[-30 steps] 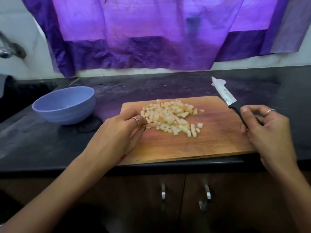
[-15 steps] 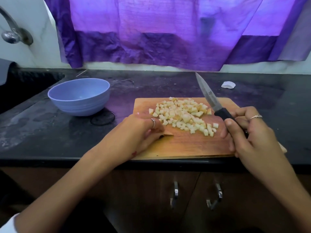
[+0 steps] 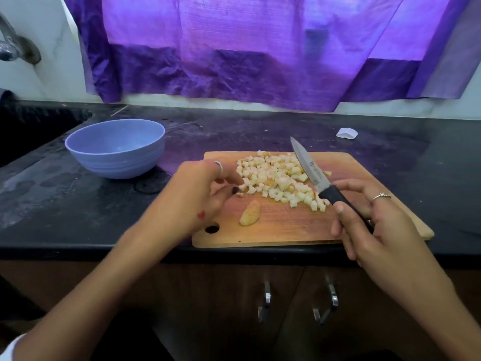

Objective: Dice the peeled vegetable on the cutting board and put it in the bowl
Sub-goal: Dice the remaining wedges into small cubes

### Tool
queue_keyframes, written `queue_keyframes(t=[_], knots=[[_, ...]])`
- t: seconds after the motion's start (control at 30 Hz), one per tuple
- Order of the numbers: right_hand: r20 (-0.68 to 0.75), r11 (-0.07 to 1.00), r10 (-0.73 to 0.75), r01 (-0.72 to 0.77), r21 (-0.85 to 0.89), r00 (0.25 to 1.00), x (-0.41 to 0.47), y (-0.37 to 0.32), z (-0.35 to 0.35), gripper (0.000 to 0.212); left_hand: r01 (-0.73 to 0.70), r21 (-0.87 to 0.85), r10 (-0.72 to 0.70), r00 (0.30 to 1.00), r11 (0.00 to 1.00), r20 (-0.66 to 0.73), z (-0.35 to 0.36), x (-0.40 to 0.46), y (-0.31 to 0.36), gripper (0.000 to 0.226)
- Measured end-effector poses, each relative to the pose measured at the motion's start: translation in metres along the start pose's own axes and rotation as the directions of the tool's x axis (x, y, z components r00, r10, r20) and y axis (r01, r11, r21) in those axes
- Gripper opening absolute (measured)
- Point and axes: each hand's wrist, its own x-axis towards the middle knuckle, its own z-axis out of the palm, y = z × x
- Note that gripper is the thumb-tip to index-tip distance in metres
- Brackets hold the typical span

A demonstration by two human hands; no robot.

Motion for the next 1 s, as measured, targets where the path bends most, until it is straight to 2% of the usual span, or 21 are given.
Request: queue_keyframes(t=[0.1, 0.2, 0.4, 0.63, 0.77, 1.0], knots=[[0.077, 0.995, 0.063, -0.068, 0.074, 0.995, -0.006, -0.006, 0.004, 0.038, 0.005, -0.012, -0.003, 0.985, 1.0, 0.172, -0.01, -0.003, -0.009, 0.029], [0.128, 0.992, 0.088, -0.099, 0.079, 0.988, -0.011, -0.014, 0.012, 0.046, 0.017, -0.096, 0.006, 0.97, 0.995, 0.243, -0.004, -0.006, -0.006, 0.036], [0.19, 0.989, 0.151, -0.148, -0.031, 0.97, -0.012, -0.023, 0.022, 0.043, -0.038, -0.062, 0.046, 0.99, 0.997, 0.135, 0.019, -0.008, 0.004, 0.026], [0.22, 0.979, 0.192, -0.171, -0.108, 0.956, -0.011, -0.023, 0.025, 0.043, 0.051, -0.022, -0.051, 0.998, 0.998, 0.024, 0.035, -0.013, 0.008, 0.044], [0.233, 0.979, 0.185, -0.159, -0.125, 0.955, -0.01, -0.024, 0.025, 0.04, 0.03, -0.028, -0.03, 0.999, 0.999, -0.015, 0.036, -0.016, 0.016, 0.033], [0.28, 0.982, 0.174, -0.145, -0.122, 0.944, -0.011, -0.033, 0.02, 0.029, 0.046, -0.094, -0.051, 0.997, 0.994, -0.052, 0.036, -0.027, 0.02, 0.03]])
